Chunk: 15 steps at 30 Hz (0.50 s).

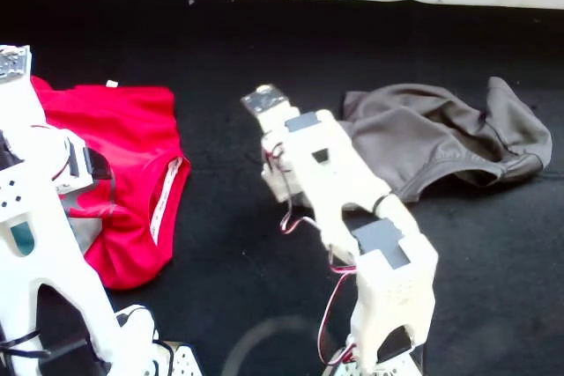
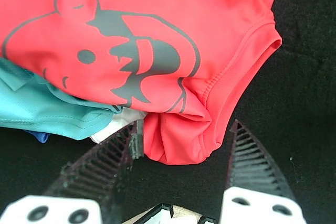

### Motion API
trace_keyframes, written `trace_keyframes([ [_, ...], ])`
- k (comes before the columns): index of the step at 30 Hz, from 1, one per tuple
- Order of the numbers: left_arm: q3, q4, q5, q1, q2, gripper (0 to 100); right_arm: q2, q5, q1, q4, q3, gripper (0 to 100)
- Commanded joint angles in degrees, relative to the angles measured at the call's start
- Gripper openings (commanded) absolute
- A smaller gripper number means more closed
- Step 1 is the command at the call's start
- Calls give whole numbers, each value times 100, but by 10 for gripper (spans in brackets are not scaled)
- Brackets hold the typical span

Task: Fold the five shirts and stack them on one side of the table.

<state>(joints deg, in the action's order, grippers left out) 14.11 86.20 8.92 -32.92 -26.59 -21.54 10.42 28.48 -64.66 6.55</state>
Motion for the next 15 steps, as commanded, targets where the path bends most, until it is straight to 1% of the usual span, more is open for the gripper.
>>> trace_keyframes([
  [1,-22,-62,44,-22,-224,260,22,0,-110,-163,-242,5],
  [6,-13,-70,44,-22,-180,260,233,-18,-268,-1033,-1033,7],
  [11,-13,-79,44,-13,-171,260,1297,18,-690,-2000,-2141,7],
  [13,-13,-88,44,-13,-171,260,1763,246,-998,-2281,-2686,7],
  [15,-13,-88,44,4,-171,260,2167,695,-1385,-2580,-3240,7],
])
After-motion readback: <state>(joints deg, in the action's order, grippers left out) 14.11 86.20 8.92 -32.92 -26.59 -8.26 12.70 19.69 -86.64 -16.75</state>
